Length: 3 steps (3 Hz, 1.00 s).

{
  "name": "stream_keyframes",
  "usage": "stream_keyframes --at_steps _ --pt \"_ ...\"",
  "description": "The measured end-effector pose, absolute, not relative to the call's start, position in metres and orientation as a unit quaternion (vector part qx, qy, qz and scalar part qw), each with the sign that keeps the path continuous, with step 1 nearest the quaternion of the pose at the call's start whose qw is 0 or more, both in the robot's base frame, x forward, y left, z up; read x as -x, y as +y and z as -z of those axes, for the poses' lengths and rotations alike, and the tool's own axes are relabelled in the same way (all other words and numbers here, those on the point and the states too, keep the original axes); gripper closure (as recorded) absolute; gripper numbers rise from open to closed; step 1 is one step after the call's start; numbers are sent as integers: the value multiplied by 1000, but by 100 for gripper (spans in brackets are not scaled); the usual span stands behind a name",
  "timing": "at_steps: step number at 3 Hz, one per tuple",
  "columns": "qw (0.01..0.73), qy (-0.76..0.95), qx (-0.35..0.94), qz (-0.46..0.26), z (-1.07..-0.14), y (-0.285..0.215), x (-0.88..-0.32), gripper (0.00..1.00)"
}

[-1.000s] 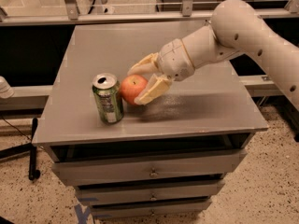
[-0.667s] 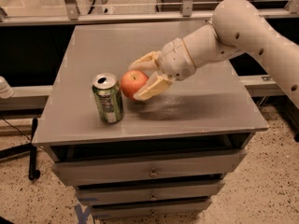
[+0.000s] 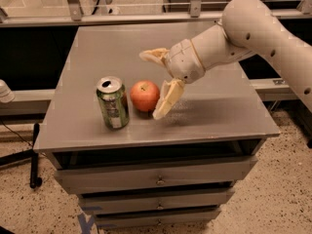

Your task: Move apple near green can

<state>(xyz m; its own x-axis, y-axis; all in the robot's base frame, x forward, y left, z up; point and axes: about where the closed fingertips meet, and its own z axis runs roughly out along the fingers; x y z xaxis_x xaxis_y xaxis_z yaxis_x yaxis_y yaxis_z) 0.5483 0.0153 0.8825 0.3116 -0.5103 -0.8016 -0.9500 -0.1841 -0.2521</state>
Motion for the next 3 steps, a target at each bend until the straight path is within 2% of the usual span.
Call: stream_keyframes --at_steps 1,2,3 --pt "387 531 707 -263 -886 -4 -552 0" --pt "406 576 678 -208 -897 -65 -557 0" --pt "443 628 624 -142 -913 -147 -555 0"
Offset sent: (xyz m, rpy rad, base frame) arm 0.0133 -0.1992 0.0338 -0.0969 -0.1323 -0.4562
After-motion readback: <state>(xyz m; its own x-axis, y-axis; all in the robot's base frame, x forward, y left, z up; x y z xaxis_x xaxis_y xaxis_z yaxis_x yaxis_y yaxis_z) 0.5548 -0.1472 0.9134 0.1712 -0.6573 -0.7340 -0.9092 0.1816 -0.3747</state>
